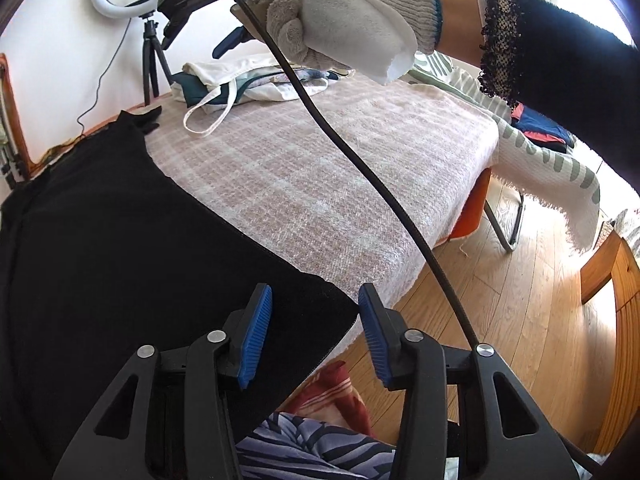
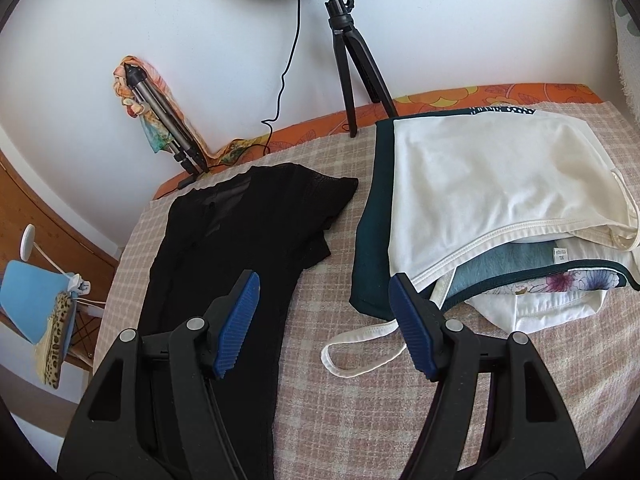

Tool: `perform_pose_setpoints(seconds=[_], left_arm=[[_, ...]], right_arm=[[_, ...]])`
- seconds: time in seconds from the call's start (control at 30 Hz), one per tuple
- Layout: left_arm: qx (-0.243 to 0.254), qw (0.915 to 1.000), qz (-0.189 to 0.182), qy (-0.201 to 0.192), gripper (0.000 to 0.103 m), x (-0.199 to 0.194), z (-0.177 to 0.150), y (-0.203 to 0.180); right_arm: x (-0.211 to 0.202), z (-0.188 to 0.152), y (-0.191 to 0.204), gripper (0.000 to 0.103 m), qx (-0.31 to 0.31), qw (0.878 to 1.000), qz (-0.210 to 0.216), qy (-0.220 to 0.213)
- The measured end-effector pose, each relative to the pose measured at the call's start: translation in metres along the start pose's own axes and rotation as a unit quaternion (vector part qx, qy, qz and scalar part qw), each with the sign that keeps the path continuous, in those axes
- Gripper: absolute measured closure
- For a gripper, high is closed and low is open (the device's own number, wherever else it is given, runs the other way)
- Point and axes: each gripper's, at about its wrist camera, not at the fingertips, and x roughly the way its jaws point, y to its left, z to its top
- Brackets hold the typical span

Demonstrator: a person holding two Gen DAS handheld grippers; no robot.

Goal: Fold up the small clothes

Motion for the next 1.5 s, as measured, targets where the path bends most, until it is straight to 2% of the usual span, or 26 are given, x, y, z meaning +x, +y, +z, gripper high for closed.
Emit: perform_pose_setpoints(seconds=[0.03,0.07,0.17,0.4,0.53,0.73,0.9,0.93,0.97,1.0,1.07,1.3,1.5], left_arm=[[-0.005,1.0,-0.006,-0.004,0.079,0.0,0.0,0.003],[-0.013,0.9998,-0.015,-0.006,0.09,0.0,0.0,0.007],[-0.045,0.9984,-0.033,-0.01,0.096,-0.002,0.001,0.019],[-0.119,0.9911,-0.036,-0.047,0.099,-0.034,-0.005,0.047],[-0.159,0.9847,-0.032,-0.062,0.099,-0.048,-0.01,0.062],[-0.176,0.9818,-0.033,-0.065,0.099,-0.052,-0.013,0.064],[-0.182,0.9804,-0.033,-0.069,0.099,-0.055,-0.015,0.066],[-0.182,0.9803,-0.032,-0.071,0.099,-0.056,-0.016,0.067],[-0.185,0.9795,-0.03,-0.072,0.1,-0.057,-0.017,0.069],[-0.19,0.9785,-0.03,-0.074,0.1,-0.059,-0.018,0.071],[-0.197,0.9769,-0.029,-0.078,0.1,-0.062,-0.02,0.074],[-0.213,0.9725,-0.035,-0.088,0.1,-0.076,-0.032,0.081],[-0.229,0.968,-0.028,-0.098,0.1,-0.09,-0.046,0.088]], right_arm=[[0.006,0.0,0.001,0.033,0.003,1.0,0.006,0.005],[0.012,0.001,0.002,0.035,0.006,1.0,0.016,0.01],[0.031,0.004,0.004,0.04,0.023,0.999,0.035,0.026],[0.077,0.01,0.012,0.052,0.053,0.995,0.061,0.058],[0.105,0.012,0.017,0.054,0.062,0.994,0.048,0.079],[0.135,0.017,0.013,0.054,0.101,0.991,0.007,0.092],[0.148,0.028,0.007,0.054,0.14,0.987,0.012,0.075],[0.15,0.03,0.009,0.065,0.136,0.988,0.009,0.074],[0.153,0.032,0.012,0.086,0.13,0.989,0.006,0.077],[0.157,0.032,0.015,0.092,0.123,0.989,0.003,0.084],[0.158,0.034,0.025,0.095,0.104,0.991,-0.009,0.085],[0.14,0.049,0.071,0.096,0.022,0.997,-0.037,0.069],[0.137,0.057,0.126,0.096,-0.058,0.993,-0.082,0.066]])
